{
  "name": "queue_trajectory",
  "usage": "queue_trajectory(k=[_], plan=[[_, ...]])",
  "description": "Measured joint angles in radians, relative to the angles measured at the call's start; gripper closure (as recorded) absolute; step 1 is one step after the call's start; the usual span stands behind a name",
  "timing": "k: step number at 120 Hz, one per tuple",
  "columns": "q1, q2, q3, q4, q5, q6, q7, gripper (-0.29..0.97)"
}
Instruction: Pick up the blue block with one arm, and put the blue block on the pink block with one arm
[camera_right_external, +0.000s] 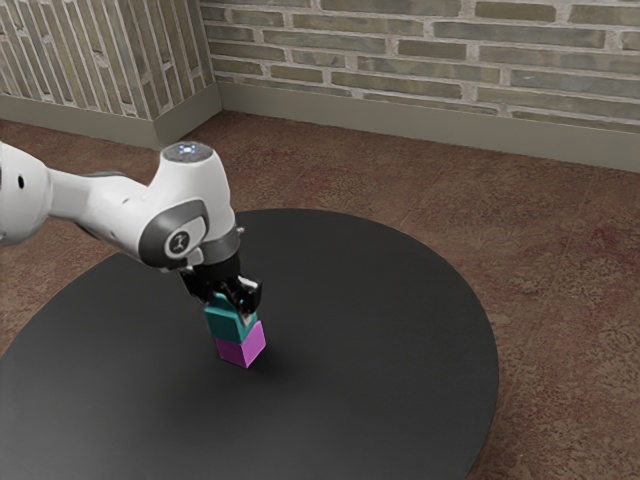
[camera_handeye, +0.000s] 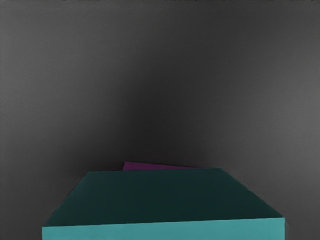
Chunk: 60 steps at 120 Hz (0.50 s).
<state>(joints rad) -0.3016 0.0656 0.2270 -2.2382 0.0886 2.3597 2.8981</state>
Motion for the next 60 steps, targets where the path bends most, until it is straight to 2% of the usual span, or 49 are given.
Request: queue_trajectory(k=[60], plan=[[0.003, 0.012, 0.001, 0.000, 0.000, 0.006, 0.000, 0.34]])
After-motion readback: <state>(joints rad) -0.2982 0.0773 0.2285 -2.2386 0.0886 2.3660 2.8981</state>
